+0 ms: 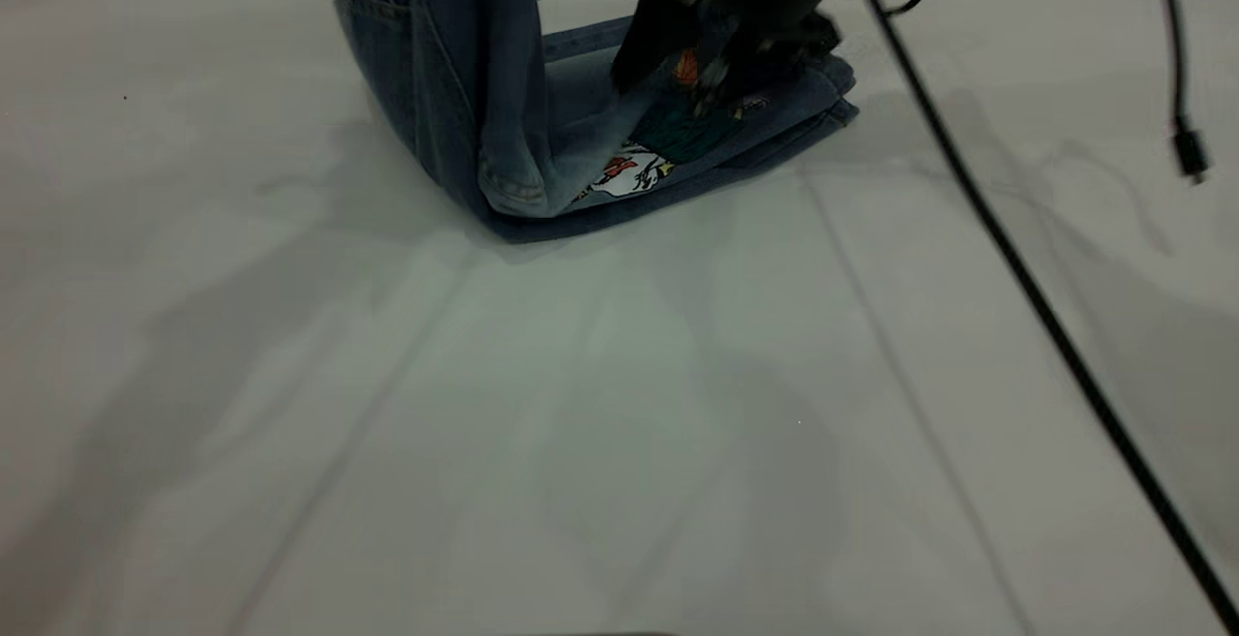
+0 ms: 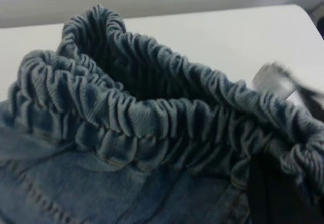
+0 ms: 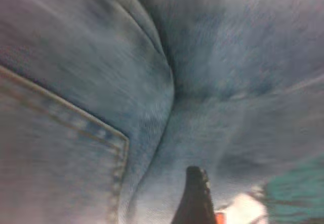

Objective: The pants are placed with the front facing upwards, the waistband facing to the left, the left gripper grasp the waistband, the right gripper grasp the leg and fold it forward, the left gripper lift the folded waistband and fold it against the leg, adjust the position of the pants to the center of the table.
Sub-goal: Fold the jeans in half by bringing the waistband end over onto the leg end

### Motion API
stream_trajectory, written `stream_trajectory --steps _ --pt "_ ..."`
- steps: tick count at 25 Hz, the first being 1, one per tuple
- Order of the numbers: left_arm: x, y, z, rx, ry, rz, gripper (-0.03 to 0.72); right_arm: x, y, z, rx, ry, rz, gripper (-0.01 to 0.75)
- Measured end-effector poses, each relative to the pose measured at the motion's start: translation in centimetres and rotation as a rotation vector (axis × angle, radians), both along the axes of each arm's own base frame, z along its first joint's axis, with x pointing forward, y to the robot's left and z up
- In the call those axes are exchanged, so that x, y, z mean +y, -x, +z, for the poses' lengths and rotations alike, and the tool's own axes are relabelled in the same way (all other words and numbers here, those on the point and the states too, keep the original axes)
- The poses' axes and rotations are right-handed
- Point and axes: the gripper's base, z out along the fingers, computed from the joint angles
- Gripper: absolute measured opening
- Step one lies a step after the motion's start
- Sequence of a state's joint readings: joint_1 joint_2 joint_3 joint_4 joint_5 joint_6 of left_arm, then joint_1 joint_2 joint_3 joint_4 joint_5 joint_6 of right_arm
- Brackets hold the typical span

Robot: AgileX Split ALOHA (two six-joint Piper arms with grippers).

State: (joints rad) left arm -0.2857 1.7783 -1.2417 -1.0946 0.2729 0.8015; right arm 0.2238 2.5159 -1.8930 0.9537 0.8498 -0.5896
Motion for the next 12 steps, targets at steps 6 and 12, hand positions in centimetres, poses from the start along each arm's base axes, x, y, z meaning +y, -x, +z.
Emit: stream_trajectory --steps 6,12 --pt "-3.0 -2.1 -1.5 0.01 0.002 -0.059 0.082 -7.0 -2.2 6.0 -0.135 -0.012 -0.162 0.497" --pt "-6.8 -4.4 -5.0 0.044 -0.008 -0.122 0.082 -11.7 -2.2 12.0 -0.238 -0.034 -0.245 0.497"
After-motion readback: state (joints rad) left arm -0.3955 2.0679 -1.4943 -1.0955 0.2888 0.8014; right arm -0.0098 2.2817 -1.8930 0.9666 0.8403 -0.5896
